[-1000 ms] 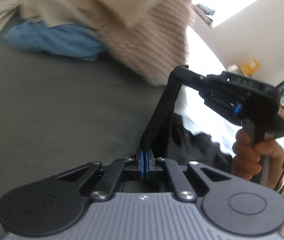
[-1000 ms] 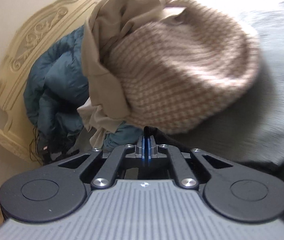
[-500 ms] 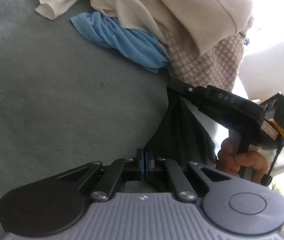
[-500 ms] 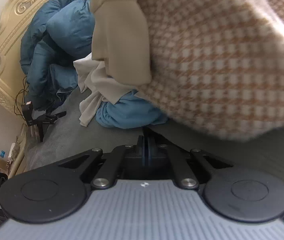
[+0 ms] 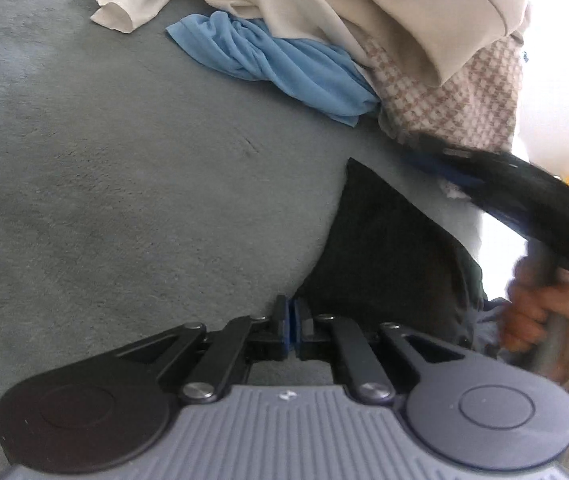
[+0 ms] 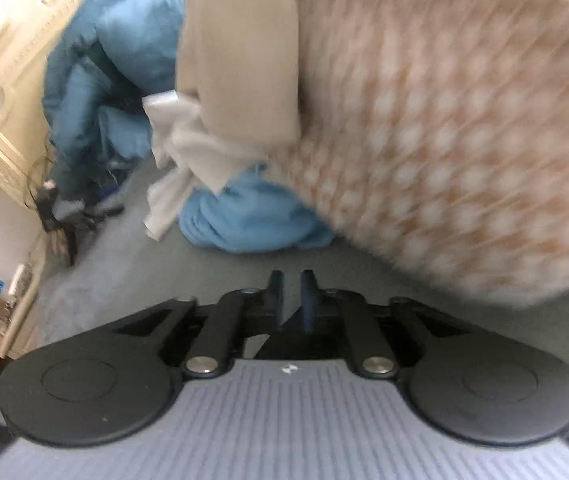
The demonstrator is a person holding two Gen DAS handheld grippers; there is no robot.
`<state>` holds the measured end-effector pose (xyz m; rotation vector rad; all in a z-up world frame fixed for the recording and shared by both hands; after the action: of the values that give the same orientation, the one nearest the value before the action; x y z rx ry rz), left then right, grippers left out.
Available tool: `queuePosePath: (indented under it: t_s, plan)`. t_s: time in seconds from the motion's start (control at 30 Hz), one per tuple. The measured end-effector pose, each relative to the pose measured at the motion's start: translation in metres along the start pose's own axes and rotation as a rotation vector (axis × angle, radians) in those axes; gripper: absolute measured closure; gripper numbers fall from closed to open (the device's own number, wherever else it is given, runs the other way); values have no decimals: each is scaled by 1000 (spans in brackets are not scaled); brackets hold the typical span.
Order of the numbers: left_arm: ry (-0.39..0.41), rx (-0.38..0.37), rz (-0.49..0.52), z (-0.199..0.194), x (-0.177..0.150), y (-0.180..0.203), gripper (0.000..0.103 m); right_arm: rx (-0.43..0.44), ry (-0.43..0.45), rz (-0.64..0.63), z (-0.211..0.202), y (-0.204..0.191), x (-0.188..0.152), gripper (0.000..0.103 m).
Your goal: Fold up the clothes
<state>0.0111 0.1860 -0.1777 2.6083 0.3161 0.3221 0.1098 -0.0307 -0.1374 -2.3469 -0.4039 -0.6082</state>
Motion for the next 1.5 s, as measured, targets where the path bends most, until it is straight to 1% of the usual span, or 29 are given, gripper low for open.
queuePosePath:
  t_s: [0.03,0.1,0.2,0.23,0.3,0.33,0.43,0.47,0.5,0.53,0.6,0.67,0.73,0.77,0.83,0.9,0.93,1.0,1.1,1.13,1.2,1.27,1.3,1.33,1.37,1.4,1.43,1.5]
  plan:
    - [3,19,3,-3,-1,0,97,-9,32,4,-21,3,-1,72]
    - [8,58,10,-8,-2,-1,97,-33,99,15,-64,11,-5,69]
    - [25,115,26,-16,-5,0,97,-170,172,92,-129,35,-21,69]
    - [45,129,45,-20,-5,3,93,-219,167,100,-143,41,-28,69]
    - [87,158,83,-29,-6,10,88,-318,144,106,-167,50,-42,69]
    - [103,158,105,-30,-5,15,84,-343,117,100,-172,52,-49,69]
    - [124,91,188,-22,8,43,75,-390,46,77,-178,58,-67,69]
    - [127,67,229,-16,11,55,72,-401,29,86,-179,62,-71,69]
    - [129,51,275,-7,13,68,65,-412,12,97,-179,66,-74,69]
    - [131,35,322,2,16,81,62,-419,0,97,-179,69,-76,70]
    - [126,21,398,20,20,103,62,-453,1,102,-181,75,-78,69]
    - [121,20,462,38,23,121,62,-414,13,127,-183,85,-78,68]
    - [132,45,501,52,25,132,62,-376,-12,130,-175,93,-74,65]
    - [139,70,511,57,25,135,62,-385,-32,113,-170,98,-71,63]
    - [145,143,527,66,26,137,61,-408,-68,94,-162,110,-65,63]
    - [140,221,503,76,28,130,61,-378,-86,113,-158,120,-60,63]
    - [141,229,480,78,27,125,62,-346,-84,109,-156,121,-58,63]
    - [154,214,458,76,25,121,62,-285,-105,57,-151,119,-52,63]
    - [165,228,457,75,21,119,63,-224,-152,-66,-134,111,-47,62]
    - [169,233,456,76,20,119,64,-194,-180,-101,-127,109,-47,63]
    - [175,240,457,76,19,118,64,-172,-242,-166,-111,104,-49,63]
    - [182,242,453,75,17,117,65,-195,-314,-229,-93,101,-56,67]
    - [186,242,450,75,16,116,65,-209,-320,-276,-89,97,-59,75]
    - [190,243,447,74,15,116,66,-217,-324,-313,-89,91,-60,91]
    - [193,244,445,74,14,115,67,-223,-328,-347,-89,86,-60,100]
    - [195,244,442,73,14,114,67,-225,-319,-378,-91,81,-59,102]
    - [197,245,439,73,13,113,68,-245,-286,-409,-94,77,-58,102]
    - [199,249,443,72,11,112,68,-294,-222,-420,-97,79,-51,102]
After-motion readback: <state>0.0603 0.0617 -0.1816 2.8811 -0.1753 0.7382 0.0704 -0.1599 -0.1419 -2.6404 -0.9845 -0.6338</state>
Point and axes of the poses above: each gripper's, at about its wrist camera, not at the fingertips, and z roughly the way its jaws point, y to its right, x to its top, the point moved 2 cm from there along z, roughly the way its jaws point, and after that the axes turned 8 degrees about -y, right-handed, at the moved point
